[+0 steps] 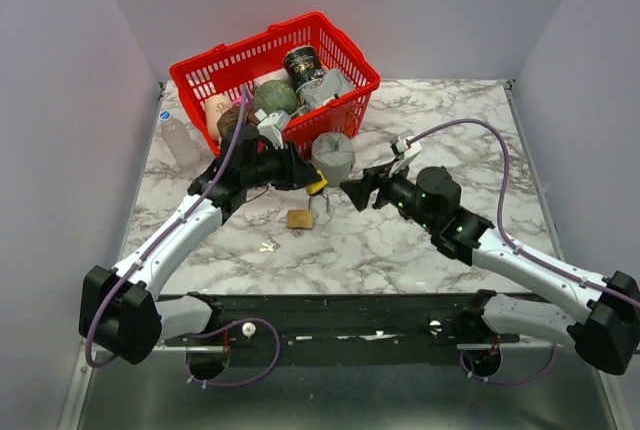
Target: Unlock with the key
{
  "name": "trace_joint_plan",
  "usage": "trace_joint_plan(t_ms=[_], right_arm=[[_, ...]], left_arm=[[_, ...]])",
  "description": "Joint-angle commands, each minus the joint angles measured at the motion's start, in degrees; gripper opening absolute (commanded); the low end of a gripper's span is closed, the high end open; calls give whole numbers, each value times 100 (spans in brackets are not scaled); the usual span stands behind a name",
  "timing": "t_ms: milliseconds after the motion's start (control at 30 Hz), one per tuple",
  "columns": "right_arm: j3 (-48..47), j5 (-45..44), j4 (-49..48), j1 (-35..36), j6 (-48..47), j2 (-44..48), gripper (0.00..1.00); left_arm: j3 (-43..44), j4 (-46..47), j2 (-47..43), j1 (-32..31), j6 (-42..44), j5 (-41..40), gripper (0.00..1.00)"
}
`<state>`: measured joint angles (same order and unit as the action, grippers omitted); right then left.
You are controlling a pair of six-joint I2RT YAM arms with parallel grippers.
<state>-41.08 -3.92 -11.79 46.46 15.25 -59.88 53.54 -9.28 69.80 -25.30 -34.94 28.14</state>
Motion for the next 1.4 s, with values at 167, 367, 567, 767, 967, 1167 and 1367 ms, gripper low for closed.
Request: trace_joint_plan(t_ms=[167, 367, 567, 767, 967, 1167, 1367], right_arm=[[-251, 586, -377, -67, 1366, -752, 66], [-515, 884, -139, -49, 1613, -1096, 60], [-515, 911, -148, 39, 1754, -1237, 59], [-533, 806, -113, 109, 1780, -1413, 59], [-550, 849, -165, 109, 1833, -1474, 59], [-559, 1007, -341, 109, 2009, -1544, 59], [-541, 1069, -473, 118, 2132, -1562, 59]], left_arm=[[-318, 585, -414, 306, 215, 939, 0], [-327, 533, -511, 315, 286, 834, 0], [-344, 550, -502, 315, 303, 816, 0], [-379, 620, -511, 315, 303, 860, 0], [-406, 673, -494, 306, 295, 921, 0], [-423, 717, -494, 315, 286, 965, 0], [-441, 726, -529, 315, 277, 992, 0]])
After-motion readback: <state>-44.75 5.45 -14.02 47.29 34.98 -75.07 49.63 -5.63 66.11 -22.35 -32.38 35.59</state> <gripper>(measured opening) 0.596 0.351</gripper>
